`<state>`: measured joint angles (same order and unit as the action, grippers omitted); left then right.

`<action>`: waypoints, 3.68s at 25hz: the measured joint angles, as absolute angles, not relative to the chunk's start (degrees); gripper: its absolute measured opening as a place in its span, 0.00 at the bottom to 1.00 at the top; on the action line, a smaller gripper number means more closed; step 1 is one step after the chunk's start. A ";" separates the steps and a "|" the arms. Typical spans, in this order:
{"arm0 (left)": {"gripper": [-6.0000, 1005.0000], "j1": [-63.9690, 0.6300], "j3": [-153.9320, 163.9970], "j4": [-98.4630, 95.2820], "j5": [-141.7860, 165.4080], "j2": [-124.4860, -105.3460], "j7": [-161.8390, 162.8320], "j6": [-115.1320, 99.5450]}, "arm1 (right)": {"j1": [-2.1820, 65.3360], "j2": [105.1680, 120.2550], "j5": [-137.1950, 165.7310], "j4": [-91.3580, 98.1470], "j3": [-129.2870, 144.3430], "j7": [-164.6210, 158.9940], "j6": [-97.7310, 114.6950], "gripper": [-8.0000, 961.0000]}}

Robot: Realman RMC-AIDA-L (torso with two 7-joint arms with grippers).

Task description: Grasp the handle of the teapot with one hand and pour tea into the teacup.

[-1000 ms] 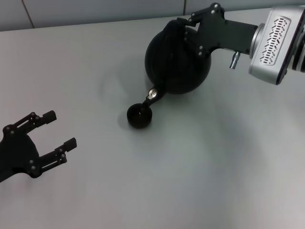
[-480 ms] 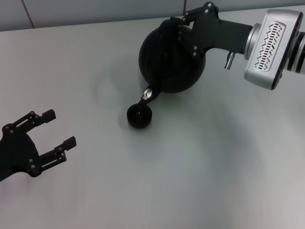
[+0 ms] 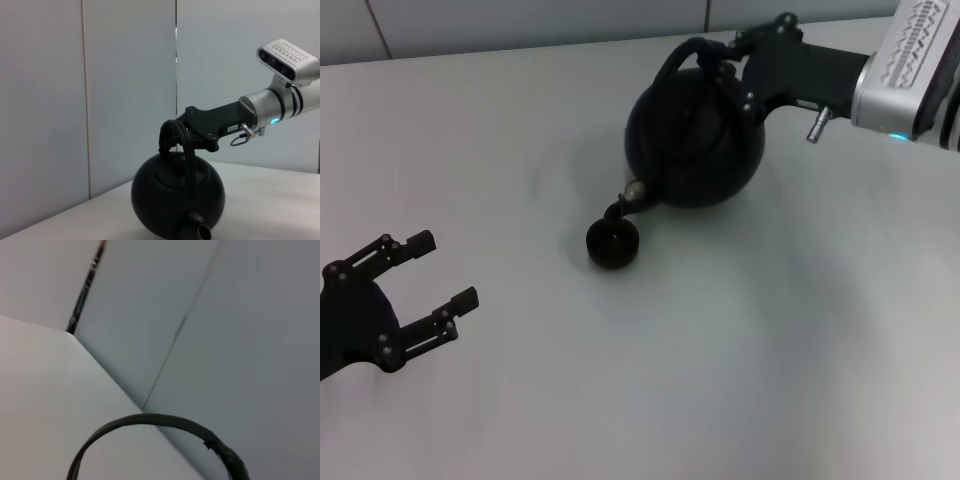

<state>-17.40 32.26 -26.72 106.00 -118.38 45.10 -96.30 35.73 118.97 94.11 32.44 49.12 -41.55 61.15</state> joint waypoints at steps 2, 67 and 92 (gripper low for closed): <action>0.78 -17.37 32.26 -26.72 105.98 -118.31 45.10 -96.47 | 35.53 118.86 96.14 33.00 48.79 -46.93 60.67 0.10; 0.78 -17.84 32.31 -26.80 105.99 -118.20 45.15 -96.68 | 25.92 119.10 75.24 19.52 44.82 -41.34 62.15 0.15; 0.78 -18.08 35.75 -25.15 106.57 -118.04 46.14 -96.80 | 9.36 117.00 83.99 24.17 38.92 -44.38 94.34 0.76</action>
